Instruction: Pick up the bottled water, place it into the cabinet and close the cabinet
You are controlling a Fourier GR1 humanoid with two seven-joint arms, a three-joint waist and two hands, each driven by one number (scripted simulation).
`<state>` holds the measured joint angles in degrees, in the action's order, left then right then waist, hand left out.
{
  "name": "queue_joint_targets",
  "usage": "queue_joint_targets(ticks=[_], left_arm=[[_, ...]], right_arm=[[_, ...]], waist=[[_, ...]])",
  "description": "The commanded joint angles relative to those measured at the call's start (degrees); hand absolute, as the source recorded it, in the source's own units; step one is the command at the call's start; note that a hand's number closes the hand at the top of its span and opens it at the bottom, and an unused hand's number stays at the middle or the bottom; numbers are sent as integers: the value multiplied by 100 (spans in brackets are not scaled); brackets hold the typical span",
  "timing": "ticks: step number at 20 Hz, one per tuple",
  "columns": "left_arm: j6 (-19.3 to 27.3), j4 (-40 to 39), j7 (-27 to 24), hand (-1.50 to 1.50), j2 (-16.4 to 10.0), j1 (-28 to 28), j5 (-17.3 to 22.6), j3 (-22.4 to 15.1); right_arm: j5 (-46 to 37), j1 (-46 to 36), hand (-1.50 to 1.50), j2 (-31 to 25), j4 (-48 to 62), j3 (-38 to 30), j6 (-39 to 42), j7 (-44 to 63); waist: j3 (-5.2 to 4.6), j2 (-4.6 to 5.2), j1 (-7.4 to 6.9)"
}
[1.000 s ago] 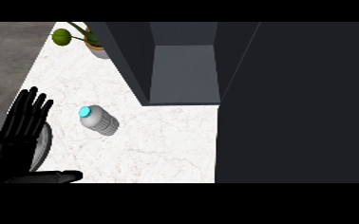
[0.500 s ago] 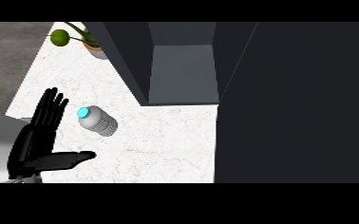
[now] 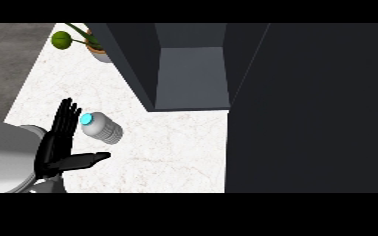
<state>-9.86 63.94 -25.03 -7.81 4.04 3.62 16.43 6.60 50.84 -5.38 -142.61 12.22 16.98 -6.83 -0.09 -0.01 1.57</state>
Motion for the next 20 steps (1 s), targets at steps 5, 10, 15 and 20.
queue_joint_targets(ticks=[5, 10, 15, 20], left_arm=[[-116, -2166, -1307, -150, -207, 729, -163, 251], [-887, -3074, -1677, -150, -227, 1109, -72, 182], [-986, -3991, -2223, -150, -230, 1417, -235, 176], [-878, -4499, -2479, 150, -201, 1836, 12, 490]], right_arm=[[15, 794, -150, -21, -610, 225, 170, -249], [273, 600, -150, -143, -862, 12, 91, 57], [109, 1003, -150, -175, -434, -74, 355, -646], [58, 881, -150, -129, -657, 51, 231, -364]], waist=[[-4, 1, 46], [-10, 31, 24], [-7, 13, 80], [-9, 28, 43]])
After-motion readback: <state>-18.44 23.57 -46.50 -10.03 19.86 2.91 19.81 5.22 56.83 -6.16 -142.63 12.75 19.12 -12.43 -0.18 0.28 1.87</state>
